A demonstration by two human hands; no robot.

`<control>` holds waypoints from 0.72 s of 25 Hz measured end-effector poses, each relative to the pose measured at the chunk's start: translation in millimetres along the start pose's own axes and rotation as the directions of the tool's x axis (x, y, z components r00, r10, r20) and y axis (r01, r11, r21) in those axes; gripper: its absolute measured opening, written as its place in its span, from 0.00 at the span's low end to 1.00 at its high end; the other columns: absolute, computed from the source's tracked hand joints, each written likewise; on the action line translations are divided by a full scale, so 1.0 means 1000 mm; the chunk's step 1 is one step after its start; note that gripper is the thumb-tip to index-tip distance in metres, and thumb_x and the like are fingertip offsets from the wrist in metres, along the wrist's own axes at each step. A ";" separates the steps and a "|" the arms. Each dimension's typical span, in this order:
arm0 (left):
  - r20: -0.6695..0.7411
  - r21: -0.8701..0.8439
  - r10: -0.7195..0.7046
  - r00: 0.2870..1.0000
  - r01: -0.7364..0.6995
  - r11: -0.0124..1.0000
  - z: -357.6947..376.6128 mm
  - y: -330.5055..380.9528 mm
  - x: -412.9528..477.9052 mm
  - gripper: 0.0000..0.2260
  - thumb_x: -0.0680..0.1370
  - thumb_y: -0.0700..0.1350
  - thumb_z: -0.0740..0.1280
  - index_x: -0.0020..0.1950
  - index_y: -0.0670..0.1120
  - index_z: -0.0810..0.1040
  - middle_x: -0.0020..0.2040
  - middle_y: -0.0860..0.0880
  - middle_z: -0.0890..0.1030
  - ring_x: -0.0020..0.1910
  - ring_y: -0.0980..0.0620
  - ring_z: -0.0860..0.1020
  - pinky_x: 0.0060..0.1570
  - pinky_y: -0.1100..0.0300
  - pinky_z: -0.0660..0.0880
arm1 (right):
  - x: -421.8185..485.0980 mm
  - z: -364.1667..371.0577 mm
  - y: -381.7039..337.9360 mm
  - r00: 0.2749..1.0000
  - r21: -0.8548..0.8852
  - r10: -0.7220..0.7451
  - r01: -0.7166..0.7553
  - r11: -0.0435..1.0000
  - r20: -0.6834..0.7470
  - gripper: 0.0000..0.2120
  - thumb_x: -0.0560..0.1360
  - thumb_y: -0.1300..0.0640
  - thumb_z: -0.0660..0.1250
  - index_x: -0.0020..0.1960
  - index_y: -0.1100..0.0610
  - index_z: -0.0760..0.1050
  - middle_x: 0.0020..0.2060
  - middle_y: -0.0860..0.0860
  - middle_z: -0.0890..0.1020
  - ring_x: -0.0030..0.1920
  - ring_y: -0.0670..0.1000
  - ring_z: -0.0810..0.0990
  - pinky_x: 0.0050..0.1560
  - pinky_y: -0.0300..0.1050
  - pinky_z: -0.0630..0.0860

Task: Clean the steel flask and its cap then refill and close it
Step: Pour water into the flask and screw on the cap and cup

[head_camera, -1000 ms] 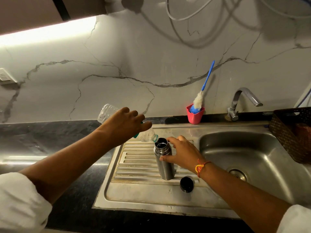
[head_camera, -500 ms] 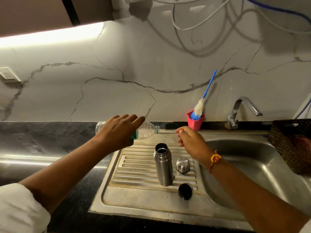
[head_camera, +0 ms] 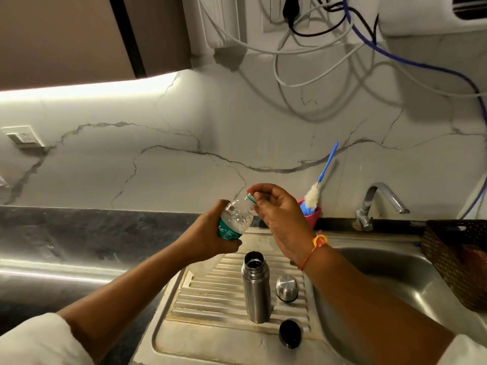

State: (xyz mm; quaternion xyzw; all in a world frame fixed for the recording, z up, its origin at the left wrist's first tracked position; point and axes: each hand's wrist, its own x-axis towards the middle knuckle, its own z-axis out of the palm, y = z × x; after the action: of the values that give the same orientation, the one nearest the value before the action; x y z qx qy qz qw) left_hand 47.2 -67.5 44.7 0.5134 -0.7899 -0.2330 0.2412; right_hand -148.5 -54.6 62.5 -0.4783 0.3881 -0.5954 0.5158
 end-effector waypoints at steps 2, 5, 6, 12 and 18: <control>0.001 -0.039 -0.001 1.000 0.001 0.999 0.000 0.001 0.002 0.36 0.71 0.46 0.80 0.73 0.51 0.64 0.61 0.54 0.76 0.56 0.52 0.80 0.47 0.67 0.80 | 0.002 0.002 -0.001 0.999 -0.028 -0.030 0.030 0.999 0.021 0.09 0.78 0.62 0.67 0.56 0.54 0.81 0.52 0.48 0.85 0.57 0.48 0.82 0.61 0.50 0.78; 0.020 -0.081 -0.010 1.000 0.012 0.997 -0.002 0.000 0.002 0.35 0.71 0.44 0.80 0.73 0.51 0.65 0.61 0.53 0.77 0.55 0.52 0.80 0.48 0.67 0.80 | 0.005 -0.003 0.000 0.993 -0.139 -0.036 0.051 0.989 0.110 0.13 0.81 0.60 0.63 0.63 0.52 0.79 0.58 0.47 0.83 0.60 0.47 0.80 0.63 0.49 0.77; 0.028 -0.085 -0.008 1.000 0.010 0.996 -0.003 -0.002 0.001 0.35 0.71 0.44 0.80 0.73 0.51 0.65 0.61 0.53 0.77 0.56 0.52 0.81 0.49 0.66 0.80 | 0.006 -0.006 0.000 0.988 -0.169 -0.027 0.053 0.984 0.151 0.14 0.82 0.61 0.62 0.64 0.51 0.79 0.60 0.47 0.81 0.62 0.47 0.79 0.64 0.49 0.76; 0.086 -0.048 0.024 0.996 -0.020 0.999 -0.014 -0.005 0.001 0.33 0.72 0.43 0.79 0.69 0.55 0.65 0.59 0.56 0.76 0.56 0.52 0.80 0.50 0.67 0.80 | 0.020 -0.026 -0.010 0.938 -0.477 -0.046 0.216 0.852 0.343 0.16 0.80 0.62 0.64 0.66 0.52 0.77 0.62 0.49 0.81 0.63 0.46 0.78 0.63 0.41 0.76; 0.093 0.065 0.027 0.995 -0.033 0.997 -0.015 -0.006 0.007 0.34 0.70 0.44 0.80 0.72 0.50 0.67 0.62 0.50 0.78 0.57 0.49 0.81 0.55 0.56 0.82 | 0.030 -0.028 -0.024 0.909 -0.735 -0.020 0.350 0.580 0.417 0.12 0.80 0.52 0.65 0.60 0.57 0.79 0.51 0.51 0.84 0.50 0.46 0.82 0.53 0.38 0.79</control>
State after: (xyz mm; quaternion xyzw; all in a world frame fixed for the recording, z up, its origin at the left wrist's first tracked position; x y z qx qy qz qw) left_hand 58.6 -78.6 53.8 0.4979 -0.8152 -0.2263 0.1906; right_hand -181.4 -81.0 83.4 -0.7973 0.4562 -0.3111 0.2439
